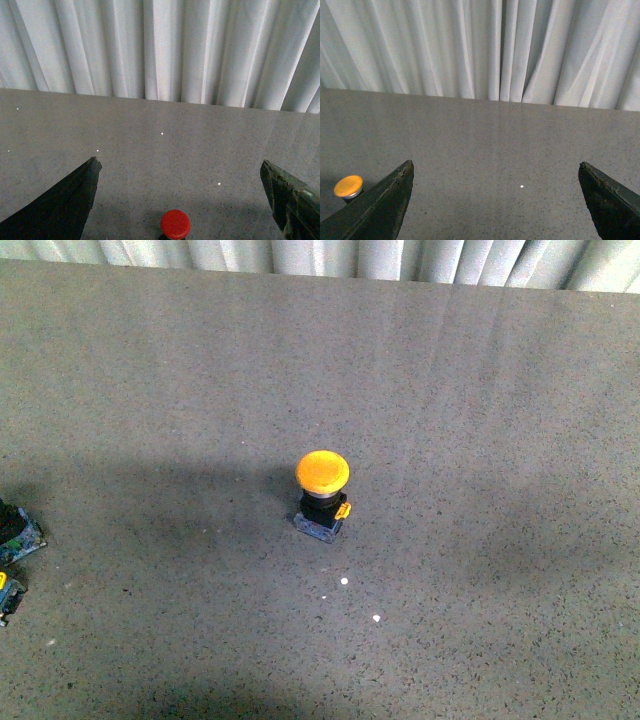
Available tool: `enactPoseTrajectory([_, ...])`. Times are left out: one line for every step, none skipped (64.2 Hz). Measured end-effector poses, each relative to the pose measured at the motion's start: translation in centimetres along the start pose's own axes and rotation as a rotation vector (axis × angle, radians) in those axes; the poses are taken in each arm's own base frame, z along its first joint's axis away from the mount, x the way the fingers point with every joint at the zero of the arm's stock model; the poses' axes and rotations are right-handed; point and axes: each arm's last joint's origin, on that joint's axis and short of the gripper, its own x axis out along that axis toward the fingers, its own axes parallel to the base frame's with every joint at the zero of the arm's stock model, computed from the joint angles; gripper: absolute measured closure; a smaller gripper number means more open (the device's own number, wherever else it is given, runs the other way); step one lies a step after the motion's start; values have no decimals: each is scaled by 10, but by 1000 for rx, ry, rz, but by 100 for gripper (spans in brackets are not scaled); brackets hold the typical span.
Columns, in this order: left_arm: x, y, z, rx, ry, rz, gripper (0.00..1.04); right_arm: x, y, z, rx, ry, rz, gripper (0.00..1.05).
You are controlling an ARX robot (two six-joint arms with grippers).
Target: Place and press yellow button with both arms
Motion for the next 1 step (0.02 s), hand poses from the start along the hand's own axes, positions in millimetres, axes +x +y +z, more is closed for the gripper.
enactPoseTrajectory([0, 0, 0, 0, 0, 0, 9, 0, 0, 0, 0, 0, 0, 9])
